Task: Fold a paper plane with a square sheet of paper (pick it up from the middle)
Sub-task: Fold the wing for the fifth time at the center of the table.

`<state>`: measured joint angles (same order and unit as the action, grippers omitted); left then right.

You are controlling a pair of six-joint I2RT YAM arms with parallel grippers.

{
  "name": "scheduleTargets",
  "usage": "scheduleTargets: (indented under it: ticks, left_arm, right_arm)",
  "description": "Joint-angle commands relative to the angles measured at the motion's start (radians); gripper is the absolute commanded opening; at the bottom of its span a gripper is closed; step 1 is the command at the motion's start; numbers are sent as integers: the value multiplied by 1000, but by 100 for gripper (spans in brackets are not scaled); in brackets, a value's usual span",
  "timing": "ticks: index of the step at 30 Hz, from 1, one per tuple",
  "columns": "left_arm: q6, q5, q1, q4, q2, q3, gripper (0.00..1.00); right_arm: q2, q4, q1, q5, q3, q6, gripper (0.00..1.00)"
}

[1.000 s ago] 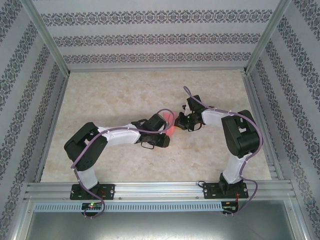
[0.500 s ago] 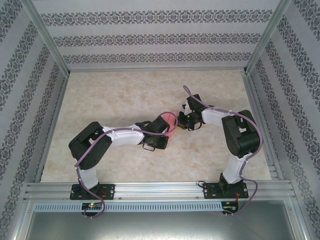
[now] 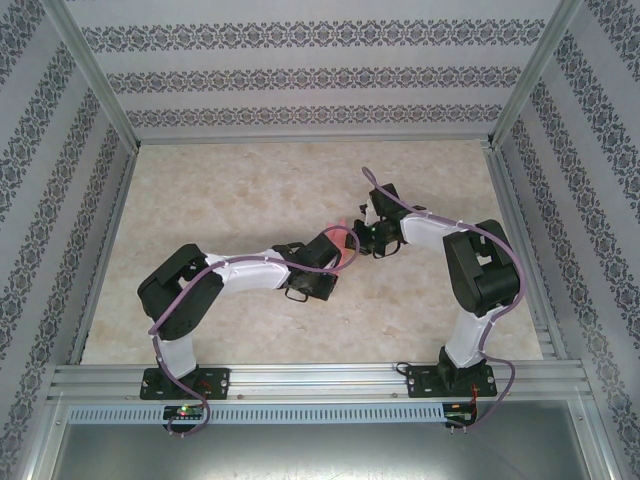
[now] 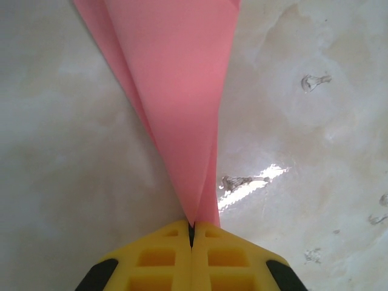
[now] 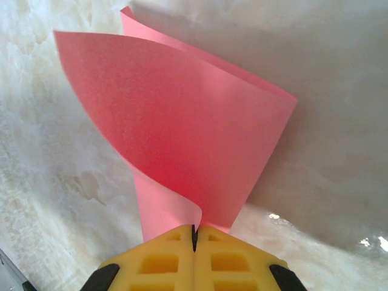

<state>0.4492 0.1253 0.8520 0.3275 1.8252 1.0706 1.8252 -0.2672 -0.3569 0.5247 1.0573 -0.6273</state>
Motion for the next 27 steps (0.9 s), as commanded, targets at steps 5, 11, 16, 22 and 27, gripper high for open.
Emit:
scheduleTargets:
  ticks: [5,11,16,22,27]
  left_arm:
    - [-121,-127,0,160,-12,4,0]
    - [-214,-146,-11,180,-14,11,0]
    - [-272,-156,-25,180,-19,10,0]
    - [-321,-150,-40,172,-26,7,0]
    - [-356,-147,-47,174,-25,10,0]
  right_arm:
    - [19,-19,-27,8,50,20,0]
    - [38,-28,-37,7,77,24,0]
    - [67,-49,-42,5,116,30,0]
    - [100,-47,-47,11,146,28,0]
    - [131,-57,-47,1,172,42,0]
